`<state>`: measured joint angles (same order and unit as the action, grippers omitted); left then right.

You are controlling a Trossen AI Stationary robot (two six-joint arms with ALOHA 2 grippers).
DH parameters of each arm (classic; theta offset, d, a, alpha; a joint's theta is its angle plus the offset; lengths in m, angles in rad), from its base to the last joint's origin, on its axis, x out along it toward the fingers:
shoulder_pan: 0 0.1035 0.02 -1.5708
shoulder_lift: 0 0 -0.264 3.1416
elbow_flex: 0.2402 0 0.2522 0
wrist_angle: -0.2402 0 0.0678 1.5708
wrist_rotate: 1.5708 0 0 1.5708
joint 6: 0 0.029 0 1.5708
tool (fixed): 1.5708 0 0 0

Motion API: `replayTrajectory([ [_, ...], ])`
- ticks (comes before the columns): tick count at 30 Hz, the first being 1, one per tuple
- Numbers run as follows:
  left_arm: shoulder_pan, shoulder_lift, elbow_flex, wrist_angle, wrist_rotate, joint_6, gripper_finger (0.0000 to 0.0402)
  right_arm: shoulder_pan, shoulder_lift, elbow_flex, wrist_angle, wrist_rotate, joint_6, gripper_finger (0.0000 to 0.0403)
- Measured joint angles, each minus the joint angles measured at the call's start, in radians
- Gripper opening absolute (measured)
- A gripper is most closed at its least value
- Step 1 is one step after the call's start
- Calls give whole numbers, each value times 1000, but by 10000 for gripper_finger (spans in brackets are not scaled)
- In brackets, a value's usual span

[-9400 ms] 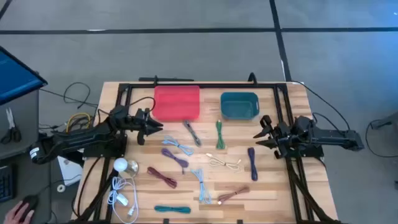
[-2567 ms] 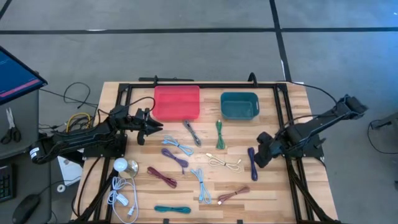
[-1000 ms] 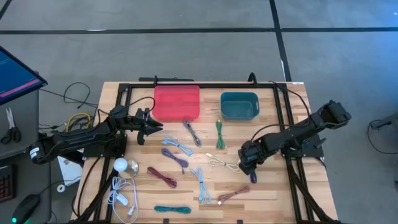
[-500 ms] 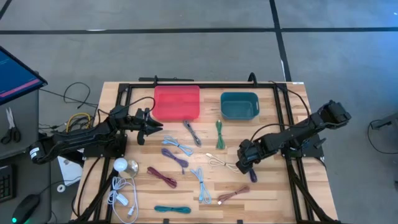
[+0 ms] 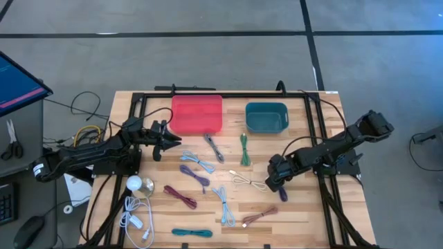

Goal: Pick & Place USB Port
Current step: Put the black and blue charger cable into the green bin

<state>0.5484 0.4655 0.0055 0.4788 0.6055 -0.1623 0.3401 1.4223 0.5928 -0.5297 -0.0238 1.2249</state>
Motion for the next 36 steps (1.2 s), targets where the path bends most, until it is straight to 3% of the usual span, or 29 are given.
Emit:
replayTrajectory([
  [5,0,16,0,2,0,0,92,0,2,-3,3,5,-31,28],
  [7,0,23,0,1,0,0,92,0,1,3,23,7,-56,13],
  [10,0,33,0,0,0,0,92,-1,3,22,8,11,-91,15],
  [15,0,34,0,1,0,0,92,-15,7,161,-159,94,-237,6],
  [23,0,34,0,7,0,0,92,-90,4,395,-492,307,-442,2],
  [32,0,34,0,9,0,0,92,-257,4,554,-602,506,-771,1],
  [36,0,34,0,14,0,0,92,-349,4,575,-549,564,-950,1],
])
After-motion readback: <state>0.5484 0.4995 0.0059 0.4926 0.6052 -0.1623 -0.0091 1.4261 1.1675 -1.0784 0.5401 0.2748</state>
